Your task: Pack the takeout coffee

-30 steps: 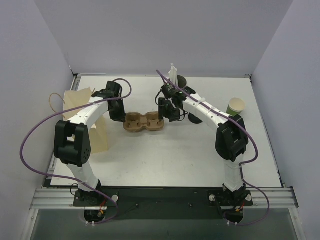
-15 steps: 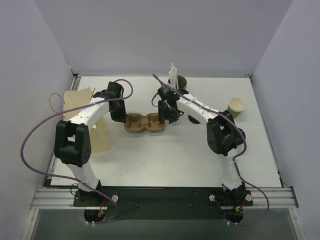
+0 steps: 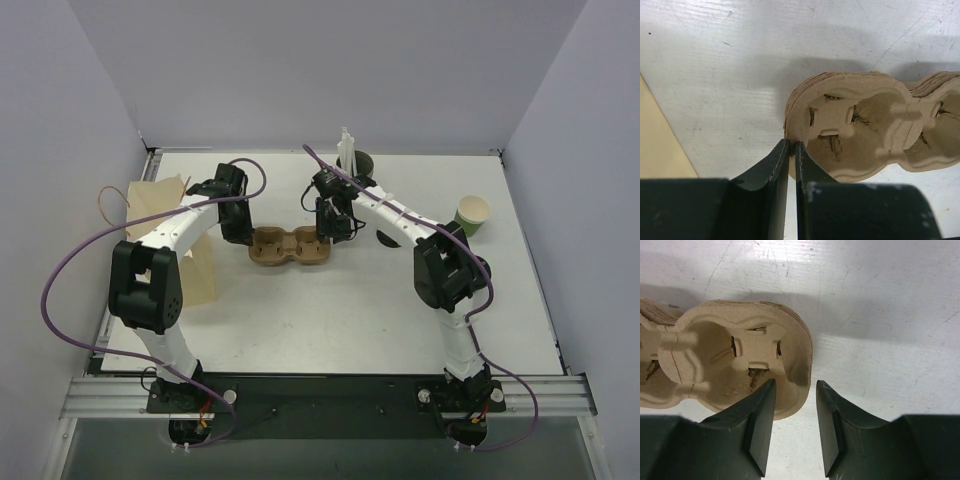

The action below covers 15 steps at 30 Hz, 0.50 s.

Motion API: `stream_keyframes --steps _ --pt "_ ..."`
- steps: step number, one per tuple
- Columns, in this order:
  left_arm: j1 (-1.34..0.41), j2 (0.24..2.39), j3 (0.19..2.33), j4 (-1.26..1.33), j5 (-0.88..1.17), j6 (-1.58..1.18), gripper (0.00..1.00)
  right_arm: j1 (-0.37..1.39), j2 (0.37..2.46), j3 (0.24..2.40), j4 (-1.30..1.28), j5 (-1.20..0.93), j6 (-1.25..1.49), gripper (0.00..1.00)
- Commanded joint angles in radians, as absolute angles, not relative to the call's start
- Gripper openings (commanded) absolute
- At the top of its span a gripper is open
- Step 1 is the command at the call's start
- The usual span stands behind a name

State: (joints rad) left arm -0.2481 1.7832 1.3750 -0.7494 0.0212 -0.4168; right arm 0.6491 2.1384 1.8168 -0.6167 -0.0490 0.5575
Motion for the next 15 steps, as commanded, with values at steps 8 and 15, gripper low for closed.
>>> stream_keyframes --steps 8,15 --pt "-0.253 1.766 1.42 -0.747 0.009 -0.41 0.0 0.655 2.151 1.856 -0.661 -0.034 0.557 0.3" --pt "-0.253 1.77 1.42 -0.747 0.008 -0.408 0.0 0.655 2.164 1.858 -0.661 -0.035 0.557 0.3"
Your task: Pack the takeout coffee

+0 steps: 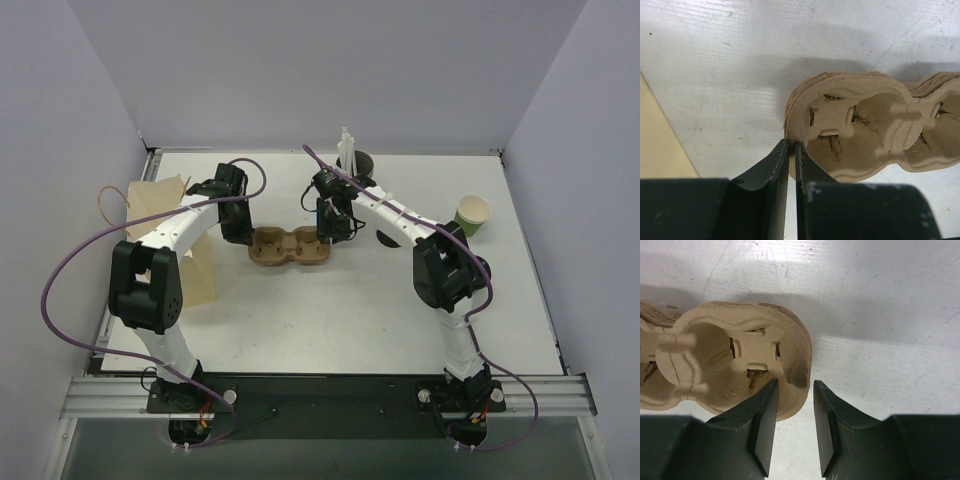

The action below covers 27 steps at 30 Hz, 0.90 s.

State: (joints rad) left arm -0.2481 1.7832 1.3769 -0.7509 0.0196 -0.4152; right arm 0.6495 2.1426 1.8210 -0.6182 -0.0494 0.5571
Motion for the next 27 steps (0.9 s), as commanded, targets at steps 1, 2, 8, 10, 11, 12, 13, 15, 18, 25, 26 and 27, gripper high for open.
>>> stream_keyframes --steps 1,2,8,10,11,12,13,15,18,25,26,27 --pt "-0.253 1.77 1.422 -0.746 0.008 -0.407 0.0 0.655 2.164 1.861 -0.661 -0.037 0.558 0.3" --pt "-0.253 1.77 1.42 -0.746 0.008 -0.408 0.0 0.655 2.166 1.862 -0.661 -0.037 0.557 0.3" --pt "-0.253 1.772 1.416 -0.742 0.008 -0.408 0.0 0.657 2.177 1.87 -0.661 -0.044 0.56 0.26" --pt "-0.255 1.773 1.416 -0.744 0.009 -0.41 0.0 0.657 2.177 1.868 -0.661 -0.041 0.558 0.24" --pt "-0.255 1.775 1.414 -0.744 0.008 -0.41 0.0 0.657 2.175 1.868 -0.661 -0.041 0.56 0.23" --pt "-0.255 1.772 1.416 -0.742 0.006 -0.408 0.0 0.657 2.174 1.868 -0.661 -0.04 0.558 0.22" --pt "-0.253 1.772 1.414 -0.742 0.009 -0.408 0.0 0.657 2.172 1.868 -0.661 -0.04 0.56 0.22" --pt "-0.253 1.773 1.414 -0.741 0.012 -0.41 0.02 0.657 2.168 1.871 -0.661 -0.043 0.558 0.2" --pt "-0.253 1.773 1.413 -0.741 0.012 -0.41 0.03 0.658 2.161 1.875 -0.661 -0.044 0.561 0.15" --pt "-0.255 1.767 1.414 -0.741 0.009 -0.403 0.12 0.661 2.135 1.899 -0.673 -0.044 0.564 0.1" --pt "-0.253 1.767 1.416 -0.741 0.011 -0.403 0.14 0.661 2.131 1.904 -0.675 -0.044 0.566 0.1" --pt "-0.253 1.766 1.417 -0.741 0.008 -0.402 0.2 0.661 2.131 1.908 -0.681 -0.044 0.566 0.09"
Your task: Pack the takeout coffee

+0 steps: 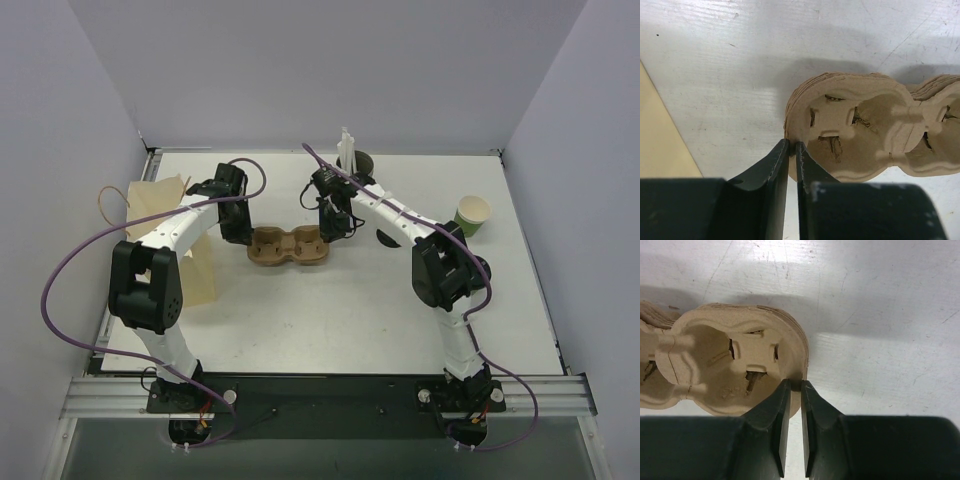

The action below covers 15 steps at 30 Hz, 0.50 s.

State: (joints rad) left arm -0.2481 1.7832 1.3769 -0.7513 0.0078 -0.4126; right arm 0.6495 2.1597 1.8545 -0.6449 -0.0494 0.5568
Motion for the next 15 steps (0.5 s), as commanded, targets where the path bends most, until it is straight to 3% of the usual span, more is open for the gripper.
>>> stream_keyframes --steps 1,8,15 --pt "-0.253 1.766 1.417 -0.742 0.008 -0.399 0.21 0.661 2.128 1.917 -0.683 -0.046 0.566 0.08" --pt "-0.255 1.77 1.424 -0.747 0.006 -0.387 0.33 0.661 2.117 1.945 -0.704 -0.048 0.571 0.06" --pt "-0.253 1.789 1.439 -0.752 -0.02 -0.373 0.29 0.661 2.114 1.956 -0.712 -0.048 0.571 0.06"
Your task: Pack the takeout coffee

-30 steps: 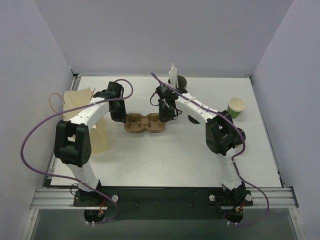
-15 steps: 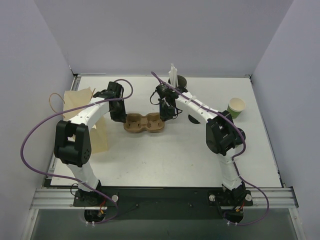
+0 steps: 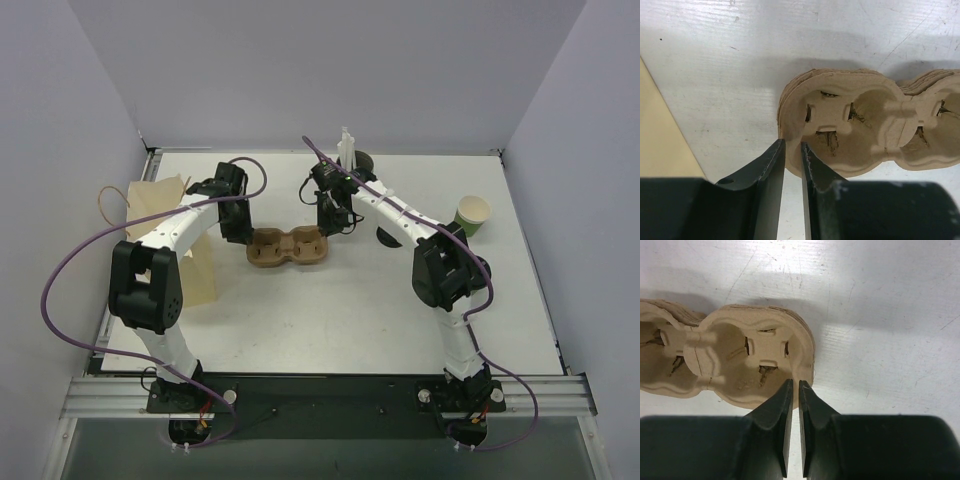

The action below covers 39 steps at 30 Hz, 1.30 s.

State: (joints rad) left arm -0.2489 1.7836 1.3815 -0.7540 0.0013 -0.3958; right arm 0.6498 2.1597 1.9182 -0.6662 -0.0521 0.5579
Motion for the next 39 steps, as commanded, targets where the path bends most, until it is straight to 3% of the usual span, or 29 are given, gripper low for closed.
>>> stream_keyframes --steps 1,4,10,33,39 --pt "-0.253 1.793 1.44 -0.756 -0.021 -0.37 0.29 0.661 2.115 1.956 -0.713 -0.048 0.569 0.06" --pt "-0.253 1.807 1.448 -0.759 -0.034 -0.361 0.29 0.661 2.12 1.956 -0.716 -0.046 0.566 0.07" --pt "-0.255 1.821 1.448 -0.764 -0.04 -0.354 0.32 0.663 2.141 1.944 -0.721 -0.049 0.56 0.28" --pt "-0.255 1.838 1.448 -0.753 -0.026 -0.359 0.28 0.666 2.22 1.931 -0.718 -0.058 0.551 0.28" --pt "-0.255 1.841 1.454 -0.756 -0.026 -0.354 0.2 0.666 2.212 1.944 -0.719 -0.054 0.549 0.19"
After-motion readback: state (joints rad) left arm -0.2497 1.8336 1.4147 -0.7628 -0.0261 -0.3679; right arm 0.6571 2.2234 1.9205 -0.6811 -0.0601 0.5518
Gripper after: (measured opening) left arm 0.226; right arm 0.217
